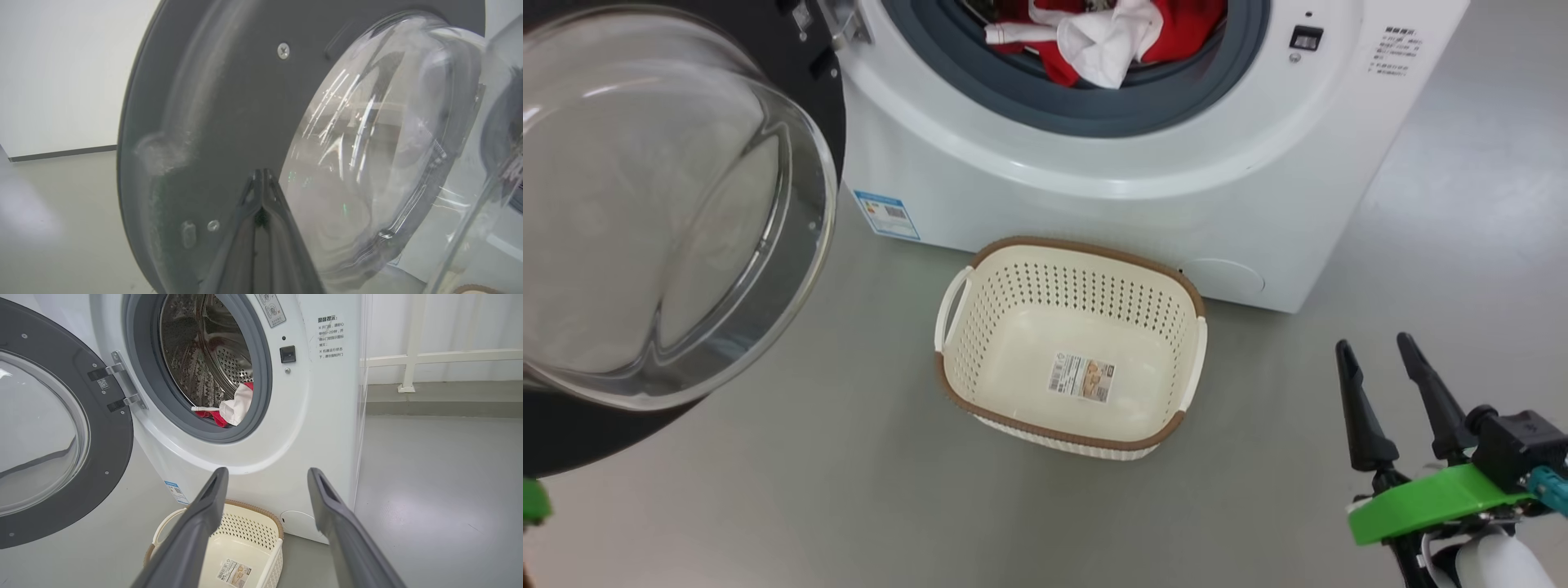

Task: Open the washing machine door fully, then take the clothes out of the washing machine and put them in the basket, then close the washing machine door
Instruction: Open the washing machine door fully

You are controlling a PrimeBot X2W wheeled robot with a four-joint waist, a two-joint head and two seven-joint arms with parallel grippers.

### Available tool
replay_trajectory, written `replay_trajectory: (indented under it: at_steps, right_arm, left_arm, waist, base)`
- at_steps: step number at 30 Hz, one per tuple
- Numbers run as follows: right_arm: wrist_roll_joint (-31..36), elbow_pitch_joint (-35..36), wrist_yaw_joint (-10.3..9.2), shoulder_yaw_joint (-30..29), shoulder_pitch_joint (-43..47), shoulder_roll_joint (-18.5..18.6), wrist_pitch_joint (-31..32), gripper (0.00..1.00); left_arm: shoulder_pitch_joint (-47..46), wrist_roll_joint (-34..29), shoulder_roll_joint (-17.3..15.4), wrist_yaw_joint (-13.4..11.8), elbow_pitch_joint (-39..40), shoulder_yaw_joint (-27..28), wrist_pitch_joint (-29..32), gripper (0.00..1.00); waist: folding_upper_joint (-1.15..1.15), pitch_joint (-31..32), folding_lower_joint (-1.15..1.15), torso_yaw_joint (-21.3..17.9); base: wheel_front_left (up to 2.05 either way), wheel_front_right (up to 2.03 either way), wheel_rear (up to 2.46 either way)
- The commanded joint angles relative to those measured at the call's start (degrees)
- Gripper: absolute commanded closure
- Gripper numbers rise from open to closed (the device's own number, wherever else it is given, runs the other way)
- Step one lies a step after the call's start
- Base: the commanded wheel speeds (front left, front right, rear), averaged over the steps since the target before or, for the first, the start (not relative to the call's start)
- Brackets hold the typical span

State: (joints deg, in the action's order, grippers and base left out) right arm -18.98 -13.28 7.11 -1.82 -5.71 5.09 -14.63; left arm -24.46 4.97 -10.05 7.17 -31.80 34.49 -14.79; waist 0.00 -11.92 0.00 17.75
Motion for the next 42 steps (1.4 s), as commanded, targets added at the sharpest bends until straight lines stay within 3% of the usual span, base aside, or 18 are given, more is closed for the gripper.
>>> replay_trajectory:
  at_steps: [1, 8, 12, 16, 18, 19, 20, 21, 42]
  right_arm:
    - [0.18, 0.99, 0.37, 1.63, 1.06, 0.01, -0.37, 0.0]
    - [-0.08, 0.81, 0.37, 1.75, 1.91, -0.1, -0.37, 0.0]
    - [-0.4, 0.92, 0.37, 1.42, 2.65, -0.2, -0.37, 0.0]
    - [-0.66, 1.03, 0.37, 1.28, 3.42, -0.38, -0.37, 0.0]
    - [-0.74, 1.07, 0.37, 1.23, 3.64, -0.46, -0.37, 0.0]
    - [-0.75, 1.13, 0.37, 1.18, 3.69, -0.5, -0.37, 0.0]
    - [-0.75, 1.22, 0.37, 1.07, 3.72, -0.55, -0.37, 0.0]
    - [-0.76, 1.29, 0.37, 0.98, 3.76, -0.6, -0.37, 0.0]
    - [-0.99, 2.25, 0.37, -2.17, 3.92, -1.11, -0.37, 0.0]
  left_arm:
    - [1.87, 0.97, -2.23, 0.29, 2.66, -0.13, -0.21, 1.0]
    - [6.75, 3.86, -0.83, 0.3, 6.63, -4.85, -0.21, 0.99]
    - [9.56, 5.55, 0.39, 0.31, 9.78, -7.33, -0.21, 0.76]
    - [12.05, 6.72, 1.93, 0.31, 12.91, -9.9, -0.21, 0.61]
    - [13.28, 7.32, 2.64, 0.31, 14.55, -11.7, -0.21, 0.51]
    - [13.87, 7.73, 2.92, 0.31, 15.24, -12.56, -0.21, 0.32]
    - [14.43, 8.18, 3.13, 0.31, 15.9, -13.5, -0.21, 0.07]
    - [15.0, 8.53, 3.23, 0.31, 16.51, -14.58, -0.21, 0.0]
    - [20.21, 18.2, 0.41, 0.32, 22.19, -30.74, -0.21, 0.0]
  waist:
    - [0.0, 1.63, 0.0, -0.19]
    - [0.0, 3.56, 0.0, -0.48]
    - [0.0, 4.6, 0.0, -0.87]
    - [0.0, 5.53, 0.0, -1.65]
    - [0.0, 5.88, 0.0, -2.25]
    - [0.0, 5.97, 0.0, -2.57]
    - [0.0, 6.05, 0.0, -2.91]
    - [0.0, 6.18, 0.0, -3.28]
    - [0.0, 5.08, 0.0, -13.02]
  base:
    - [0.0, 0.0, 0.0]
    - [0.0, 0.0, 0.0]
    - [0.0, 0.0, 0.0]
    - [0.0, 0.0, 0.0]
    - [0.0, 0.0, 0.0]
    - [0.0, 0.0, 0.0]
    - [0.0, 0.0, 0.0]
    - [0.0, 0.0, 0.0]
    - [0.0, 0.0, 0.0]
